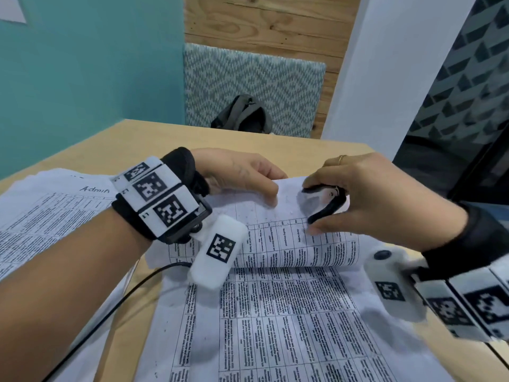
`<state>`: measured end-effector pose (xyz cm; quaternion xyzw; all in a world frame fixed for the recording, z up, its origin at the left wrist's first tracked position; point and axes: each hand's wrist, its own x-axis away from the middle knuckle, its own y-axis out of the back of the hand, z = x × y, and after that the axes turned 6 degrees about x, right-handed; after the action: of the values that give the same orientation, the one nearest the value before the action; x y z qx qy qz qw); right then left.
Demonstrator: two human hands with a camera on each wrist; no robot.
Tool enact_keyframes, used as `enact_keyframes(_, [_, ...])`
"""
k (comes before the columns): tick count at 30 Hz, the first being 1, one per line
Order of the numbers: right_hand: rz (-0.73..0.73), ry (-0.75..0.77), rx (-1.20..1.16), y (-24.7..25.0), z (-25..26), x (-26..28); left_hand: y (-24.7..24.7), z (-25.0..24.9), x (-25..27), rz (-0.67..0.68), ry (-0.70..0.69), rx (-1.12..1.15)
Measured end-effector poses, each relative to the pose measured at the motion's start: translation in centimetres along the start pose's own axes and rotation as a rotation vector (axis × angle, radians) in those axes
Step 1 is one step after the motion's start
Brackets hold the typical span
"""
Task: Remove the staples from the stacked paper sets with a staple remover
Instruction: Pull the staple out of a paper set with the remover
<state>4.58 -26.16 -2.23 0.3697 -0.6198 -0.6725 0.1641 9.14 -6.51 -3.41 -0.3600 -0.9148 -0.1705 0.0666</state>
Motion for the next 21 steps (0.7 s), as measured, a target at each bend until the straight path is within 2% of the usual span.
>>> enact_keyframes(2, [-0.02,0.089,0.083,-0.3,-0.4,0.0,0.1,0.3,-0.1,0.071,0.01,0.074])
enact_keyframes(5, [-0.088,0.133,0.186,-0.7,-0.7,0.0,-0.1,0.4,0.0,0.126,0.017,0.12])
enact_keyframes(14, [-0.136,0.206,0.168,-1.3,-0.9,0.0,-0.8,0.2,-0.1,0.085,-0.022,0.159])
enact_keyframes(21, [-0.284,0.277,0.207,-1.9,-1.3,-0.1,-0.7,0.8,-0.9,0.019,-0.059,0.146])
